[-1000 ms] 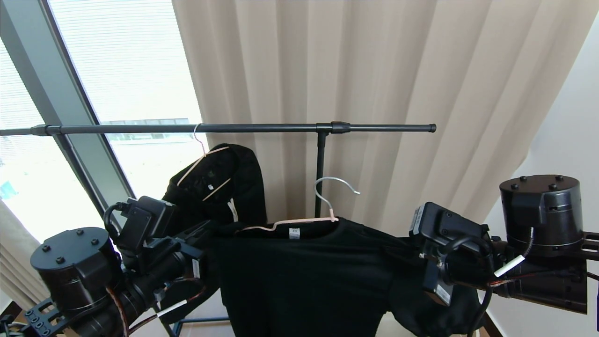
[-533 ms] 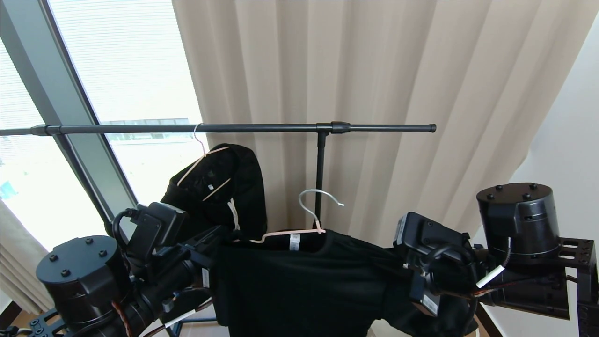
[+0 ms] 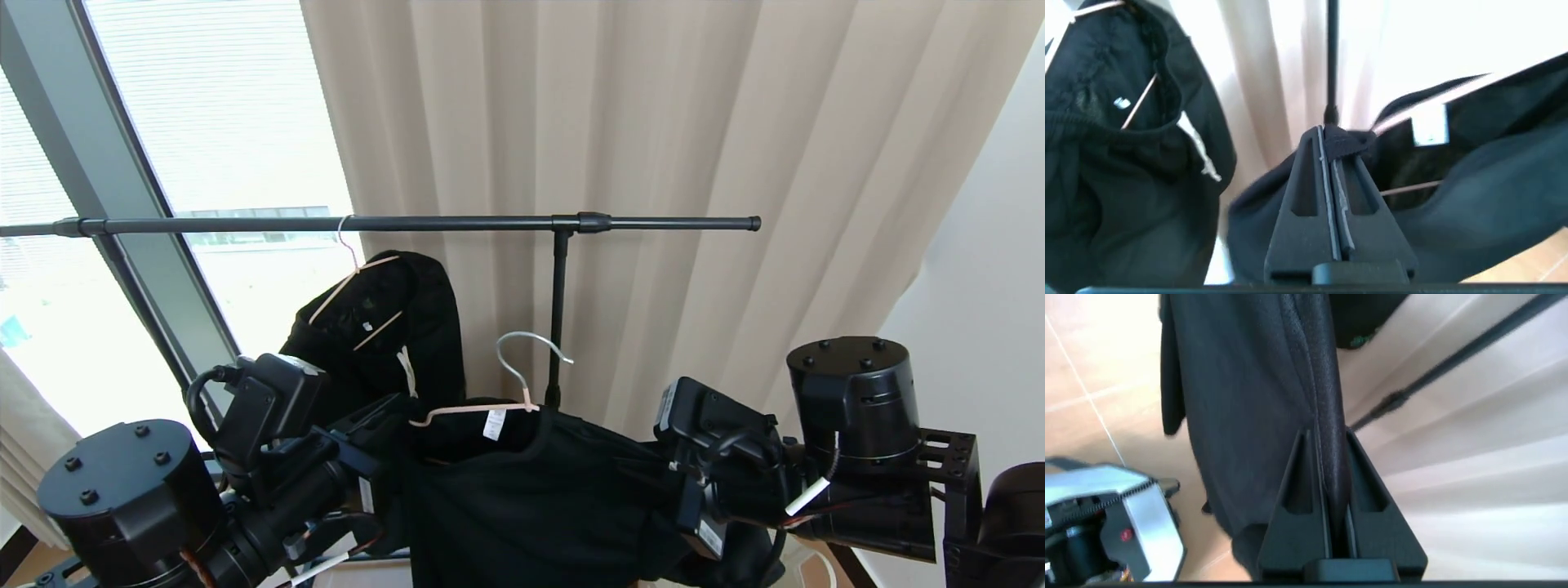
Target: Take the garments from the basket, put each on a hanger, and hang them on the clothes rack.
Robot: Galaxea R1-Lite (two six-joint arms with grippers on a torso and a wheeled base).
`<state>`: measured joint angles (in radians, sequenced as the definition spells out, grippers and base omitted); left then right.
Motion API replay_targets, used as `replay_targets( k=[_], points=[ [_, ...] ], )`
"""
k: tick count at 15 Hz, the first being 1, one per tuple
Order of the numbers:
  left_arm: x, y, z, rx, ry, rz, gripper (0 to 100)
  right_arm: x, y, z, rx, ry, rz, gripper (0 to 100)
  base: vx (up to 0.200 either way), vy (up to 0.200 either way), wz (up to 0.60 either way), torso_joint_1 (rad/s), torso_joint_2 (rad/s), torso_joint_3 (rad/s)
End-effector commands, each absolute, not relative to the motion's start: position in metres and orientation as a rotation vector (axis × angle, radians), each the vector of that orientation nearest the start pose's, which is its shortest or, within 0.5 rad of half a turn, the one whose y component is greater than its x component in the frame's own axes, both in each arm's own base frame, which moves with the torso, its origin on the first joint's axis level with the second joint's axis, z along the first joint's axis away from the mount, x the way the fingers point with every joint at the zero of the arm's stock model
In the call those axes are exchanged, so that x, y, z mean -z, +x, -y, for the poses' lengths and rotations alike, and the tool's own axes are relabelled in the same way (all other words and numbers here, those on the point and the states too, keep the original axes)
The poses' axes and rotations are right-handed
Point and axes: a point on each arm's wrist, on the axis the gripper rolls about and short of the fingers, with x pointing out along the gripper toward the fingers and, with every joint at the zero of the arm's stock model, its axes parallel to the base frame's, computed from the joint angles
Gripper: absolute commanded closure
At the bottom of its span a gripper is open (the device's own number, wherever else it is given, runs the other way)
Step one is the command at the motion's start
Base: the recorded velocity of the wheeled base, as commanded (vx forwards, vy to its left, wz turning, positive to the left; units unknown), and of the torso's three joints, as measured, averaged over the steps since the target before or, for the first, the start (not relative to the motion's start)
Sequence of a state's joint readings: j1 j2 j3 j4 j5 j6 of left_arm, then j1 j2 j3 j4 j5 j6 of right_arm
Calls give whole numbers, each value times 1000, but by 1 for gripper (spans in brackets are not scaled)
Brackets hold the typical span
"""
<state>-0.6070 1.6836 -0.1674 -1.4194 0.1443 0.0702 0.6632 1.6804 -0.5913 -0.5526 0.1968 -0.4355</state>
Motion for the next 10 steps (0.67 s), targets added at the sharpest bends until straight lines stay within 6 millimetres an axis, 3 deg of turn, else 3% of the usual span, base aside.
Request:
replay_targets(
  k=[1,10],
  points=[
    [-123,179,124,481,98,-53,100,-120,210,-171,-966,-523,-366,100,0,0,0,0,0,0],
    [-128,169,131,530,77,-30,100,-107,207,-181,-1063,-470,-423,100,0,0,0,0,0,0]
  ],
)
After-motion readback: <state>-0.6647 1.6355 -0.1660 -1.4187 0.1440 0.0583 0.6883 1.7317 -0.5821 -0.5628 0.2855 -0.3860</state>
